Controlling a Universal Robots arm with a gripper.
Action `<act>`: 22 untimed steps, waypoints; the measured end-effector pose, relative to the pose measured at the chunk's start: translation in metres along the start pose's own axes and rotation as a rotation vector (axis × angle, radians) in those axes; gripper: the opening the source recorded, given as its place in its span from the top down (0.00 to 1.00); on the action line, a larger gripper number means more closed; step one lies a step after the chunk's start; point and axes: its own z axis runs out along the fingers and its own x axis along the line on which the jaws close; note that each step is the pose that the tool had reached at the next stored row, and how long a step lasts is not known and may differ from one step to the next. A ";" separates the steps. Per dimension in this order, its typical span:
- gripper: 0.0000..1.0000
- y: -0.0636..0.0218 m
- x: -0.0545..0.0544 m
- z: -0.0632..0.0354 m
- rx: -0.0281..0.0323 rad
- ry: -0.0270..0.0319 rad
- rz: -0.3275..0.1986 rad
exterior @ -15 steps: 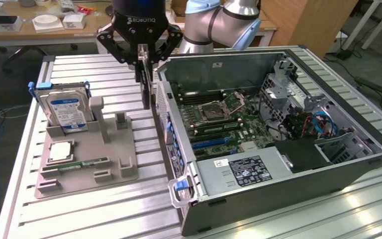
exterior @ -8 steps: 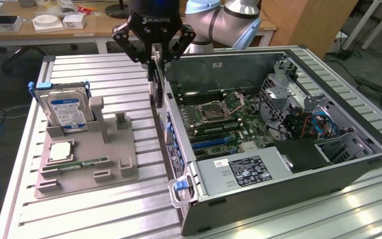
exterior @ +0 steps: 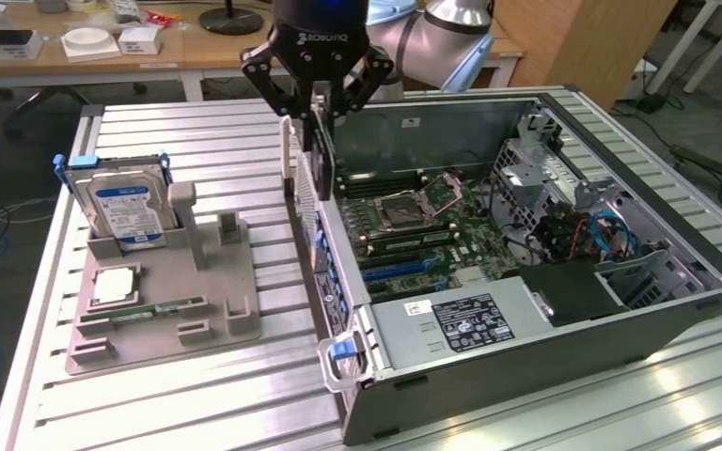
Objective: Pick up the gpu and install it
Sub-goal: 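Pick up the gpu and move the gpu toward the slot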
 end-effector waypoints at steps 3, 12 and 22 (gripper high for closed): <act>0.73 0.0001 -0.008 0.0000 0.0000 0.0000 0.000; 0.73 0.0006 -0.036 0.0004 0.0000 -0.0001 0.000; 0.73 0.0011 -0.062 0.0005 0.0000 -0.0001 0.000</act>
